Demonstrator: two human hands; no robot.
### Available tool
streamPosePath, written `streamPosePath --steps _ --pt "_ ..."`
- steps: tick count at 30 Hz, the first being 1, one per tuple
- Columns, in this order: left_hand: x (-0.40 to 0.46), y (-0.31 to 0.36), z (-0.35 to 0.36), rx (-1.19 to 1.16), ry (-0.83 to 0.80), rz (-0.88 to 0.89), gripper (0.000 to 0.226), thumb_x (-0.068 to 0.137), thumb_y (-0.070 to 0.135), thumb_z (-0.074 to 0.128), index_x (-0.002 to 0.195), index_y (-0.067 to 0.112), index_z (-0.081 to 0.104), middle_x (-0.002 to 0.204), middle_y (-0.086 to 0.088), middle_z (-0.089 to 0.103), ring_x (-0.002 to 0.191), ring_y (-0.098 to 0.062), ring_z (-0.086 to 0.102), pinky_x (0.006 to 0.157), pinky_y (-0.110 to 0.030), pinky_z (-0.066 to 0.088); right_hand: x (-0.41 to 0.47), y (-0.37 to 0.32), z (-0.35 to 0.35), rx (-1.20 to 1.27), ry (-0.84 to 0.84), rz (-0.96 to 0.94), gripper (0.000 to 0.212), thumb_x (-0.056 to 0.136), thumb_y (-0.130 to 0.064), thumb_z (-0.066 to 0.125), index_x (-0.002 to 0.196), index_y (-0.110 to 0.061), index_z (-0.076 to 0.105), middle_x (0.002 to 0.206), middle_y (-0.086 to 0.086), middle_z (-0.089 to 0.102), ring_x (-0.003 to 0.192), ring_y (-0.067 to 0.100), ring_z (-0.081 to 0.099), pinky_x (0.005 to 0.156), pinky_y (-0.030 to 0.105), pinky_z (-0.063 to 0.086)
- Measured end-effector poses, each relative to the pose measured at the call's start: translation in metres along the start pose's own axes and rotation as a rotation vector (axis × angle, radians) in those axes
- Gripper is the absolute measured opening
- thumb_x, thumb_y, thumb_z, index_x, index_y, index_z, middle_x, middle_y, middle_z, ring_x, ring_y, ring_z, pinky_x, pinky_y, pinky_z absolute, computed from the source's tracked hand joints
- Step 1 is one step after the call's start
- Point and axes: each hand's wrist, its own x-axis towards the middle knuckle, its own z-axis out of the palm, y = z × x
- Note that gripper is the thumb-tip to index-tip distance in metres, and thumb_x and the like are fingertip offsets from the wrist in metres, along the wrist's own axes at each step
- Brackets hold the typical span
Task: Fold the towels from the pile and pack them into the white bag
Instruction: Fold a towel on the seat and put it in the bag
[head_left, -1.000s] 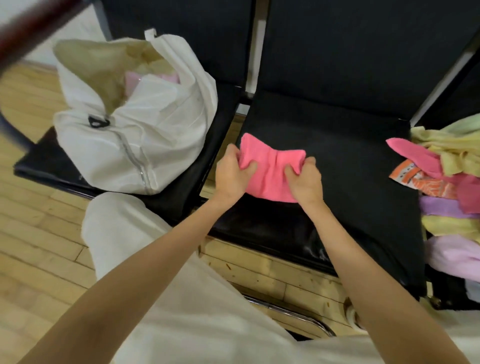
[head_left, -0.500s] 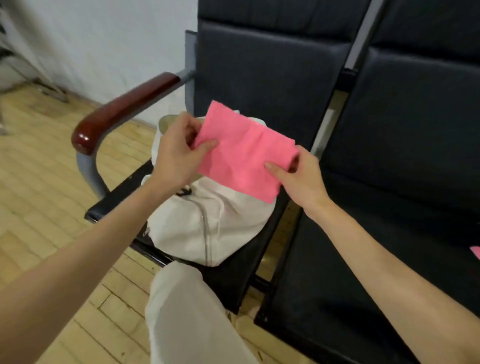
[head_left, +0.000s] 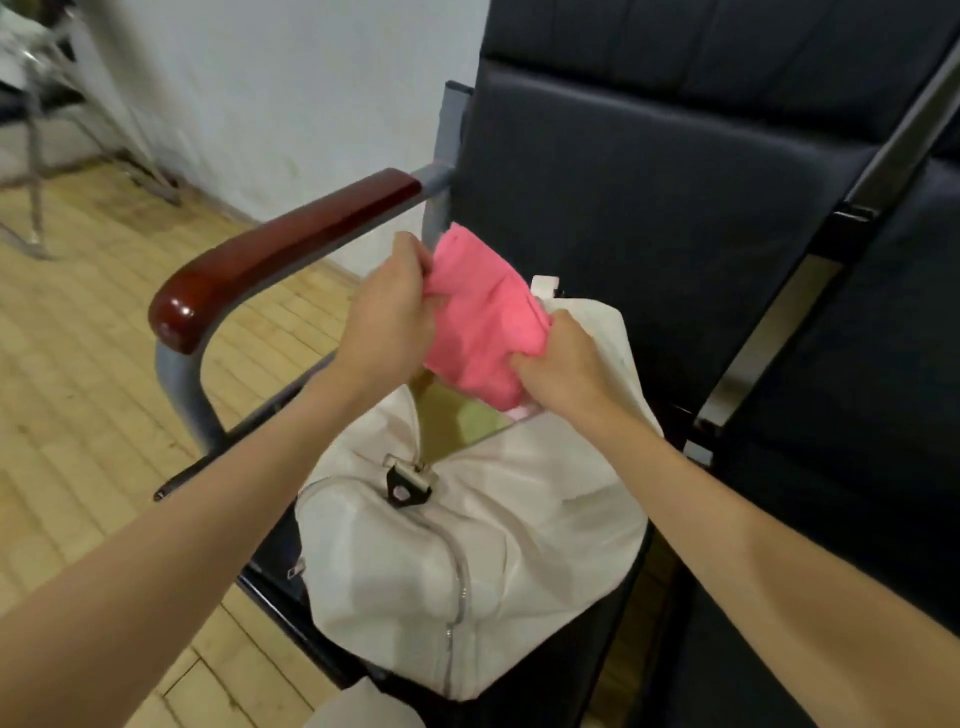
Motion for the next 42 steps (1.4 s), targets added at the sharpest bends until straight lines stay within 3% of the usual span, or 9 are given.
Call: streamPosePath --steps 6,10,14,18,23,30,34,37,42 --pt "-0.006 -0.028 0.055 0.278 -0.447 -0.106 0.034 0.092 0.001 0.045 0.123 -0.009 0.035 0.109 -0.024 0.063 0.098 -0.04 0.062 0.073 -0.04 0.043 0.006 0.015 0.003 -0.152 -0.258 0.2 0.02 0.08 -0.011 0.06 0.094 -0.017 0.047 0.08 0.002 0.051 0.082 0.024 0.053 0.059 0.027 0.04" --pt "-0.018 -0.041 0.046 0.468 -0.71 -0.09 0.031 0.094 0.004 0.045 0.12 -0.011 0.041 0.117 -0.024 0.058 0.107 -0.038 0.058 0.081 -0.038 0.042 -0.013 0.019 0.011 -0.118 -0.541 0.363 0.049 0.083 -0.01 0.066 0.126 -0.005 0.042 0.099 0.005 0.047 0.093 0.02 0.051 0.079 0.032 0.05" --pt "-0.033 -0.052 0.031 0.573 -0.751 -0.069 0.02 0.091 0.007 0.052 0.106 -0.005 0.048 0.105 -0.02 0.062 0.098 -0.034 0.059 0.073 -0.033 0.041 -0.025 0.022 0.02 -0.128 -0.703 0.386 0.061 0.084 -0.006 0.066 0.137 -0.012 0.038 0.085 -0.002 0.048 0.073 0.012 0.052 0.058 0.023 0.048" --pt "-0.042 -0.067 0.03 0.625 -0.844 -0.109 0.01 0.093 0.009 0.052 0.1 0.002 0.053 0.099 -0.013 0.062 0.084 -0.024 0.056 0.068 -0.028 0.043 -0.024 0.024 0.034 -0.328 -0.778 0.337 0.065 0.084 -0.015 0.069 0.14 -0.012 0.036 0.115 0.005 0.053 0.102 0.021 0.059 0.083 0.033 0.053" --pt "-0.045 -0.064 0.032 0.712 -1.145 -0.193 0.017 0.091 0.012 0.052 0.075 0.013 0.049 0.074 -0.002 0.049 0.057 -0.012 0.041 0.046 -0.016 0.032 -0.021 0.029 0.053 -0.475 -0.957 0.309 0.041 0.082 -0.01 0.064 0.121 -0.004 0.057 0.095 0.006 0.054 0.076 0.019 0.051 0.052 0.024 0.038" --pt "-0.048 -0.064 0.031 0.803 -1.124 -0.145 0.038 0.094 0.019 0.052 0.058 0.012 0.041 0.057 0.003 0.038 0.05 -0.01 0.032 0.045 -0.019 0.026 -0.015 0.023 0.061 -0.743 -1.115 0.217 0.036 0.091 -0.014 0.052 0.124 0.0 0.057 0.098 0.009 0.057 0.08 0.022 0.054 0.064 0.027 0.045" --pt "-0.047 -0.053 0.021 0.842 -1.157 -0.122 0.017 0.095 0.021 0.049 0.085 0.009 0.059 0.065 0.005 0.038 0.056 -0.009 0.033 0.048 -0.02 0.028 -0.016 0.026 0.054 -0.856 -1.095 0.142 0.038 0.098 -0.027 0.045 0.126 -0.002 0.052 0.118 0.012 0.057 0.092 0.024 0.056 0.071 0.028 0.045" --pt "-0.038 -0.036 0.013 0.855 -1.203 -0.075 0.023 0.095 0.025 0.052 0.075 0.014 0.058 0.063 0.004 0.038 0.056 -0.01 0.035 0.061 -0.023 0.037 -0.016 0.033 0.051 -0.829 -1.048 0.11 0.022 0.097 -0.026 0.046 0.101 -0.008 0.058 0.09 0.003 0.054 0.079 0.019 0.05 0.063 0.025 0.039" --pt "-0.037 -0.026 0.009 0.811 -1.063 -0.03 0.027 0.095 0.032 0.051 0.109 0.011 0.063 0.102 0.0 0.062 0.086 -0.017 0.052 0.073 -0.026 0.039 -0.02 0.04 0.045 -0.685 -1.01 0.112 0.021 0.098 -0.024 0.043 0.108 -0.01 0.056 0.103 0.007 0.054 0.081 0.018 0.049 0.062 0.024 0.039"
